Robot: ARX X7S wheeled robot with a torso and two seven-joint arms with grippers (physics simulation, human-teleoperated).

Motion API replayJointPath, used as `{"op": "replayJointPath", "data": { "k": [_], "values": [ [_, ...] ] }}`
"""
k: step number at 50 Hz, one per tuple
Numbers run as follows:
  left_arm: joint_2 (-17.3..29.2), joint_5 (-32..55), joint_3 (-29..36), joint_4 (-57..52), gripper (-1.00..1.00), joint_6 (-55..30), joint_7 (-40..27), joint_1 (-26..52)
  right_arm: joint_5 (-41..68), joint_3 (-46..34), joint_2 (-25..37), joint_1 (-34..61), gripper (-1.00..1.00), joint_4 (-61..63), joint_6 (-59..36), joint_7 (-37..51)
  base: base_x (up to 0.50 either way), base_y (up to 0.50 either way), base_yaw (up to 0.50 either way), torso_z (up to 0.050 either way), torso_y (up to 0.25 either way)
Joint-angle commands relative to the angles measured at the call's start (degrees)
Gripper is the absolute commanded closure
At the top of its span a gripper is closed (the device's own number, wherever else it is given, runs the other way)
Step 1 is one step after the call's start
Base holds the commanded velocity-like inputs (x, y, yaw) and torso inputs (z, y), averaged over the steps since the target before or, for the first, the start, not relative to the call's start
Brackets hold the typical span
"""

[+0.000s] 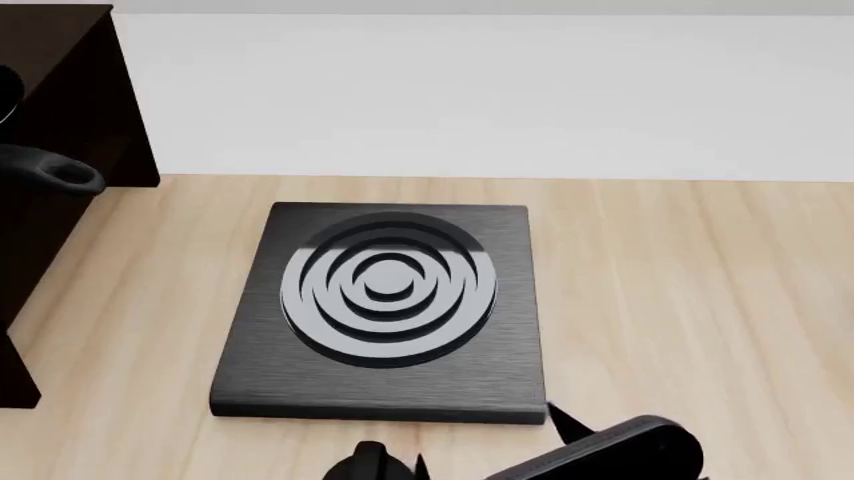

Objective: Put the frying pan on the cabinet shelf.

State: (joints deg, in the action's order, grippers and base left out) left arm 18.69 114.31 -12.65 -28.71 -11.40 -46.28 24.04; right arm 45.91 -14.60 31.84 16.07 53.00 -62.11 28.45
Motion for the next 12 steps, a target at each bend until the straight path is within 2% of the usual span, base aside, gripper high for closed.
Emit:
{"op": "replayJointPath", "data": {
  "k": [1, 12],
  "values": [
    [1.59, -4.01, 0.81, -6.92, -1.0, -2.33, 0.95, -5.01, -0.74, 0.65, 0.06, -0.4, -1.0, -0.89, 2.41, 0.05, 0.0, 0.0, 0.0, 0.0, 0.0],
    [5.56, -16.29, 4.61, -8.28, -1.0, -8.33, 5.34, -5.47, -1.26, 0.33, -0.15, -0.31, -1.0, -1.64, 3.45, 0.25, 0.0, 0.0, 0.0, 0.0, 0.0]
  ]
}}
